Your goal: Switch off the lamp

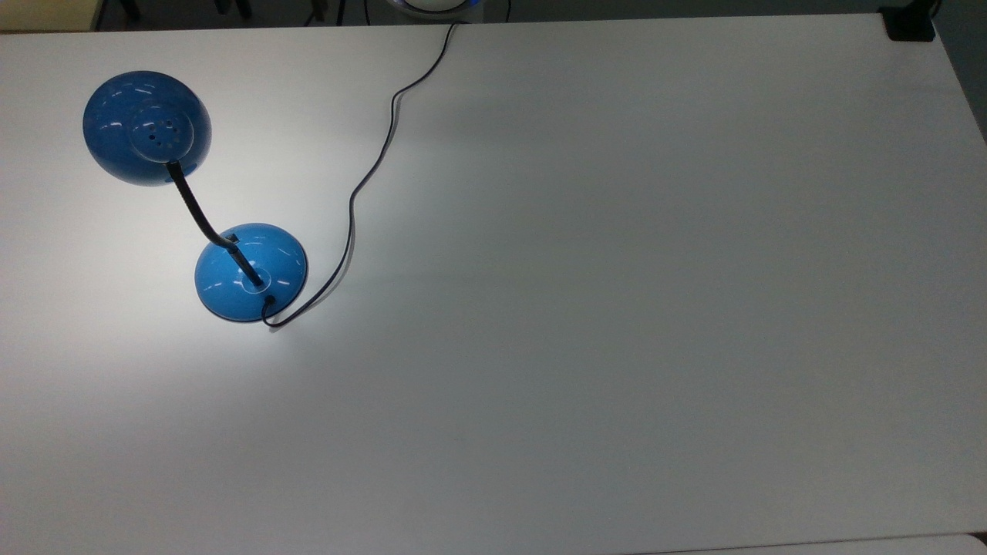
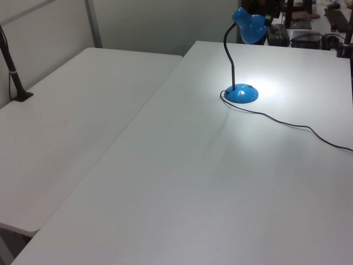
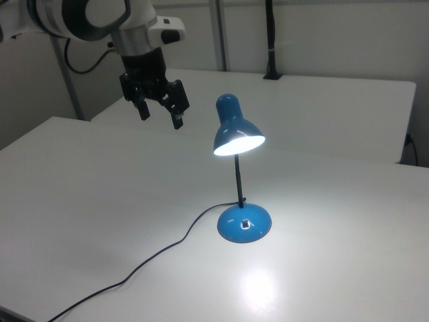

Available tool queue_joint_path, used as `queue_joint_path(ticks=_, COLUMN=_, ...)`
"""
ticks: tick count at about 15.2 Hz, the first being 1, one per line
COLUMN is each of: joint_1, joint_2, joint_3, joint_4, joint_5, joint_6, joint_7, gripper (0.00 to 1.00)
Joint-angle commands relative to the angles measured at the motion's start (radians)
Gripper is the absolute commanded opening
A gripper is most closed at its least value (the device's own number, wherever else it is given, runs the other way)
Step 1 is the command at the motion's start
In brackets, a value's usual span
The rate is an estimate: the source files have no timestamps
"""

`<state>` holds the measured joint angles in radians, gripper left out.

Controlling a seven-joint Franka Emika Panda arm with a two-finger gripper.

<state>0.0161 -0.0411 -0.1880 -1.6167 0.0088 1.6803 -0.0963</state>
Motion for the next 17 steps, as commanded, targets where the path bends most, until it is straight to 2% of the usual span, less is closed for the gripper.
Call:
queue_joint_path(ticks=1, joint_1=-0.01, joint_2=-0.028, joint_3=0.016, joint_4=-0.029, joint_5=-0.016, joint_6=-0.016, joint_7=0.021, gripper=1.0)
queue_joint_path(ticks=9, joint_1=-0.011, joint_2=-0.028, joint_3=0.016, joint_4=-0.029, joint_5=-0.016, joint_6=-0.017, joint_7=0.02, gripper=1.0)
queue_joint_path(ticks=11, joint_1=-0.027, joint_2=-0.034, joint_3=0.013, joint_4=-0.029, joint_5=-0.016, joint_6=-0.042, joint_7=-0.023, gripper=1.0)
queue_joint_path(ticks=13, joint_1=-0.03, joint_2=-0.045, joint_3=0.005, joint_4=-0.029, joint_5=-0.016, joint_6=-0.079, joint_7=-0.155, gripper=1.0)
queue_joint_path(ticks=16, joint_1=-0.083, joint_2=-0.054, joint_3=0.005, joint_4=-0.029, joint_5=-0.016, joint_6=-0.126, joint_7=-0.386, gripper=1.0)
queue_joint_path(ticks=17, joint_1=-0.108, joint_2=-0.056, joint_3=0.005, joint_4=-0.032, joint_5=-0.016, joint_6=-0.137, joint_7=-0.501, gripper=1.0)
